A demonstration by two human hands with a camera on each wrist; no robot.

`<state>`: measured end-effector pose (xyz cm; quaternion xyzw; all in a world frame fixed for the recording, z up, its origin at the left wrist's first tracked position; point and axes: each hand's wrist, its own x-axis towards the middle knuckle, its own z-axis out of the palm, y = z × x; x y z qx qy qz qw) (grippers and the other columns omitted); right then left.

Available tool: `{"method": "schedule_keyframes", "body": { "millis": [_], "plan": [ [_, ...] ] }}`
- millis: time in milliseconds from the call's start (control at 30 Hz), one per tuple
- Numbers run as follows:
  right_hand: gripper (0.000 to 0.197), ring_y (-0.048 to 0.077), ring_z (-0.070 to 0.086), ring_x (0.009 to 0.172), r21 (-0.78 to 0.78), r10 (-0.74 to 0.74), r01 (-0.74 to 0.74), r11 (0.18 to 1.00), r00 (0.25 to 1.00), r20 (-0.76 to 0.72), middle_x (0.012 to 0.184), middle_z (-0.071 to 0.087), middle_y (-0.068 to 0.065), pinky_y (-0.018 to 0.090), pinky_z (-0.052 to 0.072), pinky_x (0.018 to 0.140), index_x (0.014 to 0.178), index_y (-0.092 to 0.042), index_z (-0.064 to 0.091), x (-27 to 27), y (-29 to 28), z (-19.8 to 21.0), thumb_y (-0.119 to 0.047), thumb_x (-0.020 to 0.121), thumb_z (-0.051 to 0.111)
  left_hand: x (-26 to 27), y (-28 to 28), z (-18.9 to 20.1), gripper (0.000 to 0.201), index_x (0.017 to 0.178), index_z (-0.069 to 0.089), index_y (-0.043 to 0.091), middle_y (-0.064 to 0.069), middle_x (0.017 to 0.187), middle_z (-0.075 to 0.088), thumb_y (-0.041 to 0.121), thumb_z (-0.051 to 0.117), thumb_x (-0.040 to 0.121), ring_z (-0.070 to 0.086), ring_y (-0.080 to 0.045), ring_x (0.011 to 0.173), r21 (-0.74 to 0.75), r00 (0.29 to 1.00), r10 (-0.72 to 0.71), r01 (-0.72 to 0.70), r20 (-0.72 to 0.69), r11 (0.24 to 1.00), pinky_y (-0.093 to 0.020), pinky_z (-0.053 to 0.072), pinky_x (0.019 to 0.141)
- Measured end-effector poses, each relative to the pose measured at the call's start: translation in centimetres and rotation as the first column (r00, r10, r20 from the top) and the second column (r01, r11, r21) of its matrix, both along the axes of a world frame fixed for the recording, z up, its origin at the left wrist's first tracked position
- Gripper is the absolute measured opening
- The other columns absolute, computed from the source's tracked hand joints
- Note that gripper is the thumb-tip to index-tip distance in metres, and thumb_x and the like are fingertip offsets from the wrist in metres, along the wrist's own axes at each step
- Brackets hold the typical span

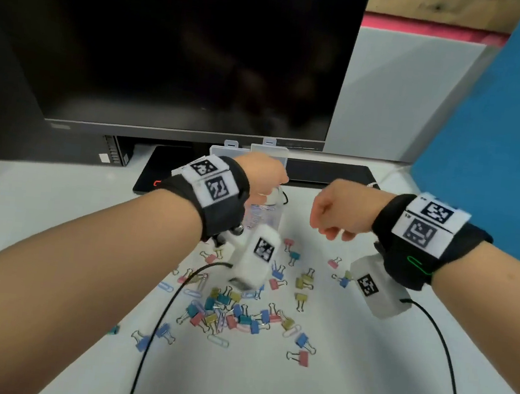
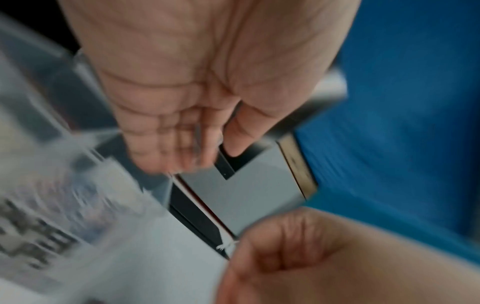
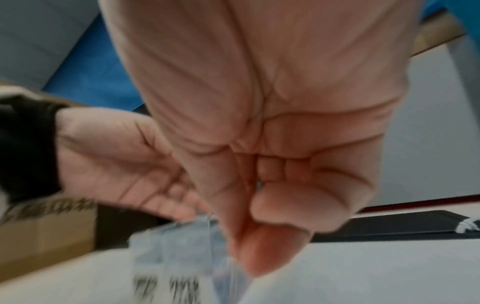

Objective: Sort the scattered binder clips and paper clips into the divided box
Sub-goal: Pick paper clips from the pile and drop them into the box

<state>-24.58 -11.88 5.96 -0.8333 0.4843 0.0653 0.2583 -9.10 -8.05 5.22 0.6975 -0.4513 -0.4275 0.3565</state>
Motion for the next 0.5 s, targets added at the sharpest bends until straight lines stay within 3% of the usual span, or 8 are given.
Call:
{"method": "schedule_keyframes", "body": {
  "millis": [67, 100, 200, 300, 367, 433, 500],
  "plan": [
    [0.016, 0.013, 0.058, 0.064, 0.016, 0.118, -0.117, 0.993, 0.988, -0.101, 0.076, 0.069, 0.003, 0.018, 0.047, 0.050, 0.090, -0.012, 0.071, -1.2, 1.0, -1.0, -0.013, 0.087, 0.055, 0.0, 1.1, -0.2, 0.018, 0.105, 0.064, 0.013, -0.001, 0.095, 0.061, 0.008, 0.051, 0.092, 0.060, -0.015, 0.086, -0.113, 0.975, -0.127, 0.149, 0.181, 0.982, -0.027, 0.053, 0.075],
    [0.017, 0.011, 0.057, 0.060, 0.041, 0.170, -0.166, 0.985, 0.977, -0.127, 0.070, 0.068, -0.001, 0.016, 0.045, 0.049, 0.089, -0.014, 0.072, -1.8, 1.6, -1.5, -0.014, 0.086, 0.055, 0.0, 2.1, -0.5, 0.016, 0.100, 0.065, 0.018, 0.003, 0.092, 0.062, 0.009, 0.054, 0.092, 0.062, -0.011, 0.081, -0.120, 0.922, -0.242, 0.289, 0.303, 0.950, -0.022, 0.052, 0.072],
    [0.021, 0.005, 0.056, 0.055, 0.073, 0.287, -0.280, 0.957, 0.947, -0.143, 0.063, 0.062, -0.012, 0.008, 0.043, 0.053, 0.093, -0.021, 0.073, -3.0, 3.4, -2.9, -0.014, 0.086, 0.055, 0.3, 4.1, -2.5, 0.024, 0.109, 0.066, 0.025, 0.010, 0.101, 0.064, 0.013, 0.055, 0.091, 0.060, -0.009, 0.089, 0.071, 0.601, -0.502, 0.595, 0.622, 0.800, -0.013, 0.044, 0.074],
    [0.035, 0.008, 0.056, 0.074, 0.053, 0.364, -0.360, 0.931, 0.915, -0.174, 0.082, 0.059, -0.014, 0.015, 0.044, 0.076, 0.113, -0.028, 0.069, -3.7, 5.0, -3.9, -0.012, 0.088, 0.051, 0.4, 4.8, -5.0, 0.045, 0.133, 0.054, 0.026, 0.005, 0.134, 0.054, 0.008, 0.050, 0.091, 0.052, -0.013, 0.119, 0.279, 0.370, -0.592, 0.626, 0.716, 0.728, -0.020, 0.039, 0.098],
    [0.043, 0.006, 0.047, 0.087, 0.046, 0.425, -0.426, 0.904, 0.880, -0.213, 0.089, 0.052, -0.013, 0.017, 0.036, 0.086, 0.127, -0.031, 0.059, -3.9, 5.9, -4.3, -0.011, 0.091, 0.047, 0.3, 5.0, -6.1, 0.054, 0.141, 0.045, 0.025, 0.005, 0.146, 0.044, 0.005, 0.046, 0.091, 0.040, -0.015, 0.134, 0.353, 0.300, -0.630, 0.623, 0.717, 0.698, -0.028, 0.031, 0.111],
    [0.047, 0.007, 0.043, 0.091, 0.054, 0.444, -0.445, 0.894, 0.861, -0.248, 0.099, 0.055, -0.007, 0.023, 0.030, 0.101, 0.136, -0.032, 0.051, -4.2, 6.5, -4.5, -0.012, 0.094, 0.043, 0.4, 5.2, -6.7, 0.056, 0.144, 0.042, 0.023, 0.005, 0.151, 0.039, 0.001, 0.042, 0.092, 0.035, -0.015, 0.139, 0.382, 0.255, -0.641, 0.627, 0.724, 0.680, -0.027, 0.026, 0.114],
    [0.048, 0.014, 0.050, 0.103, 0.045, 0.417, -0.422, 0.905, 0.866, -0.277, 0.119, 0.060, 0.000, 0.023, 0.025, 0.107, 0.138, -0.032, 0.047, -4.5, 6.5, -4.4, -0.012, 0.095, 0.041, 0.6, 5.4, -6.8, 0.054, 0.144, 0.042, 0.020, 0.004, 0.151, 0.038, 0.001, 0.040, 0.093, 0.034, -0.015, 0.139, 0.384, 0.232, -0.638, 0.633, 0.734, 0.672, -0.025, 0.024, 0.114]
  ]
}}
